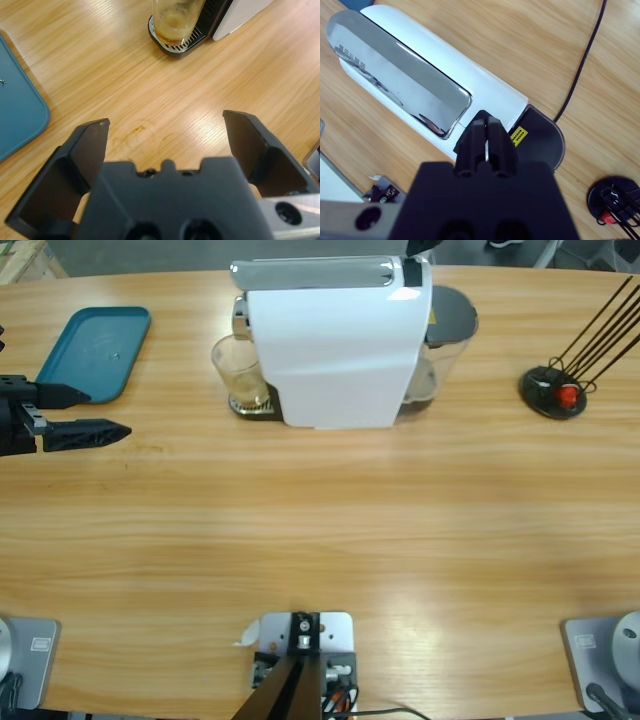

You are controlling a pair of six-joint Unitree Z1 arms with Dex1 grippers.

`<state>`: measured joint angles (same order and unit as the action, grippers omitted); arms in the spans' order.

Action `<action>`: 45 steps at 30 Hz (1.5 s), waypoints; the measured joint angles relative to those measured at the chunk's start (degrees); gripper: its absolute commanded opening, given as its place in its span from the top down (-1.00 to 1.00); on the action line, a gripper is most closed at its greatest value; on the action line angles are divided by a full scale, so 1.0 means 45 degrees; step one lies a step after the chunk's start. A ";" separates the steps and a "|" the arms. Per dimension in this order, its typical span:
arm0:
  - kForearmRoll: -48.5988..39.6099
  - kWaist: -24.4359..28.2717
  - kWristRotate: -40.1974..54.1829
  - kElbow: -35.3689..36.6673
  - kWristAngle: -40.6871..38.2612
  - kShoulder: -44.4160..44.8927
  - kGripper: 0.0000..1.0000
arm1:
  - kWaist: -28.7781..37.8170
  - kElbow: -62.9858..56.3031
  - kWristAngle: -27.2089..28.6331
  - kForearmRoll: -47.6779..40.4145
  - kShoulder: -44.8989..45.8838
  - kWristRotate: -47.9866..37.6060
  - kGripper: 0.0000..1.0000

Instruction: Pour coffee

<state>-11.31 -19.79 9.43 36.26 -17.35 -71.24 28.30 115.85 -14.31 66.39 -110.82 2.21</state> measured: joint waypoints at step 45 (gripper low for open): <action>0.0561 -0.0555 0.0084 -0.0030 0.0000 -0.0166 -0.99 | 0.0582 -0.8468 -0.2833 -0.3050 0.8077 0.1213 1.00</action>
<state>-8.79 -22.29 9.80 36.12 -17.35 -71.99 30.92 77.74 -27.06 52.66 -74.48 7.67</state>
